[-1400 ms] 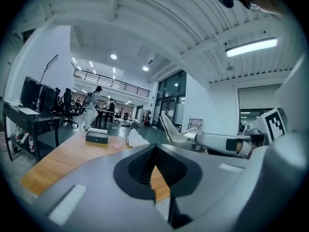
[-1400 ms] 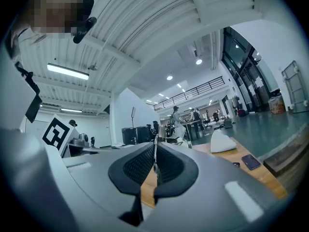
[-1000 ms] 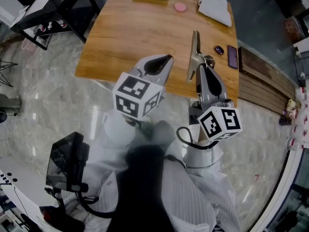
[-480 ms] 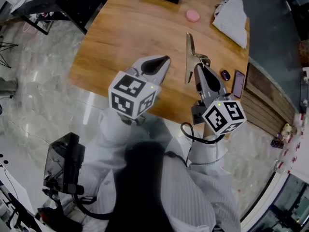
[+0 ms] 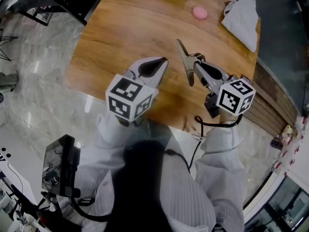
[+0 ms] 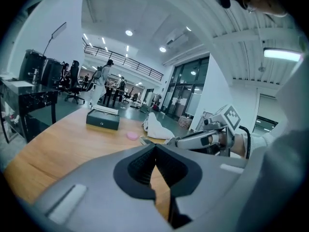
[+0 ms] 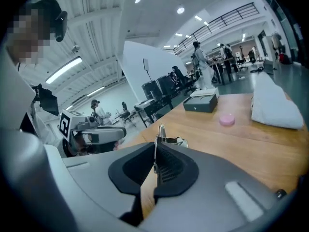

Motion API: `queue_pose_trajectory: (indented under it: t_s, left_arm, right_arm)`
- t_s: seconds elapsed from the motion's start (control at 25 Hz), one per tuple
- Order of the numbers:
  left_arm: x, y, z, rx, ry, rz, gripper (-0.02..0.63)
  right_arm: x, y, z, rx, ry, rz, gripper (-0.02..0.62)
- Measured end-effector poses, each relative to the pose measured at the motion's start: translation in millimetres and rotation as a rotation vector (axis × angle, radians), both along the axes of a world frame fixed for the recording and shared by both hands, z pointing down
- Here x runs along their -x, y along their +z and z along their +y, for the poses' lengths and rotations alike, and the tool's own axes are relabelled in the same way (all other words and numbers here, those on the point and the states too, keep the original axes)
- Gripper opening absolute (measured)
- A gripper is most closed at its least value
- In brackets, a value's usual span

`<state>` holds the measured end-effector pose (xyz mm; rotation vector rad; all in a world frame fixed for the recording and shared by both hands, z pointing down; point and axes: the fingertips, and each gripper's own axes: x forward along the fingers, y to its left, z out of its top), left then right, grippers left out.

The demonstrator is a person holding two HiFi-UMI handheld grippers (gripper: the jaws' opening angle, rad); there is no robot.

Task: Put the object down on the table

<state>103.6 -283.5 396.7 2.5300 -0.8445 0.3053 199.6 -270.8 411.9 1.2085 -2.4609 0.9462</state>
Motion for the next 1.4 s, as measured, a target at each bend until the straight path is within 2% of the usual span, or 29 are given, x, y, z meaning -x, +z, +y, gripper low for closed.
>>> queue_pose_trajectory:
  t_s: [0.24,0.48,0.72,0.88,1.08,1.24,1.4]
  left_arm:
    - [6,23,-5,0.055,-0.011,-0.018,0.0]
    - [18,47,-9,0.098,-0.026,-0.036,0.001]
    - [22,64,-7,0.125,-0.036,-0.043,0.0]
    - [23,67,-4,0.132,-0.034,-0.043,0.0]
    - [25,67,-4,0.128,-0.036,-0.049,0.0]
    - [23,69,-1,0.132,-0.029,-0.046,0.0]
    - [20,63,0,0.122,-0.011,-0.04,0.0]
  right_arm:
    - [8,52,-12,0.209,-0.202,-0.083,0.025]
    - [33,115,-10,0.387,-0.471,-0.121,0.025]
    - [46,164,-1,0.545,-0.629,-0.141,0.025]
    - [51,180,10,0.639,-0.678,-0.144,0.026]
    - [46,201,20,0.705,-0.709,-0.114,0.028]
    - [42,209,18,0.706,-0.686,-0.107,0.037]
    - [37,206,17,0.669,-0.656,-0.047,0.063]
